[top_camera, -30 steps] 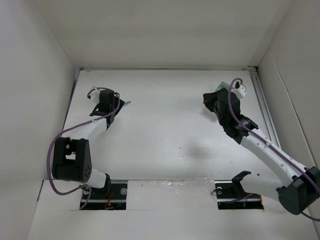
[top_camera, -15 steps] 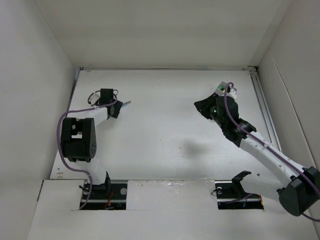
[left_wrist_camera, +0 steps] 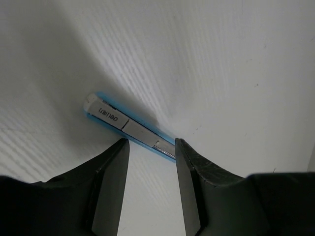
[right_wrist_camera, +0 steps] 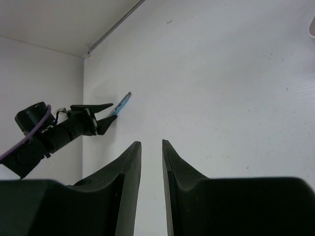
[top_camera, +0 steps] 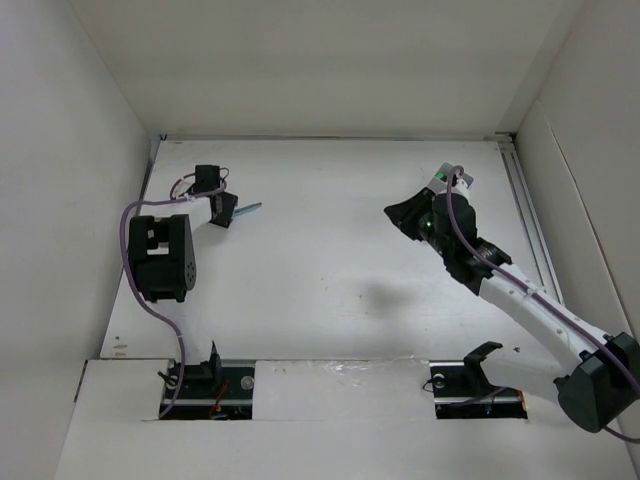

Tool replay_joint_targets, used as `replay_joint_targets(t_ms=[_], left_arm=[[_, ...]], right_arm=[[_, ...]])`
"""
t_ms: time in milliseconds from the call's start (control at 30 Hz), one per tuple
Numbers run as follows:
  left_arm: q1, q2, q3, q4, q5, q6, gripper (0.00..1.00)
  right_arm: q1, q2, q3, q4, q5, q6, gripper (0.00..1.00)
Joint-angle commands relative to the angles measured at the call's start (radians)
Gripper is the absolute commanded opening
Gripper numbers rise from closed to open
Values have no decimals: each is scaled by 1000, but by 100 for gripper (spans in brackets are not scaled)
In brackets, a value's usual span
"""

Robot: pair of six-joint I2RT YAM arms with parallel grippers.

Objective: Sort the stationery into containers
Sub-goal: Pick up the stationery from the center of the board.

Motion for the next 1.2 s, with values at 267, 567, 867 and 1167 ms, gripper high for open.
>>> replay_joint_targets(t_ms=[267, 567, 867, 1167], left_arm=[[9, 214, 353, -327, -114, 187, 39], [18, 332, 514, -385, -77, 338, 41], [-39, 353, 534, -373, -104, 431, 31], [-123, 398, 649, -467, -204, 493, 41]], right_arm=[[1, -3, 5, 58, -30, -12, 32], [1, -3, 5, 58, -30, -22, 33], [1, -27, 5, 58, -24, -22, 36], [-8, -27, -5, 58, -51, -22, 36]])
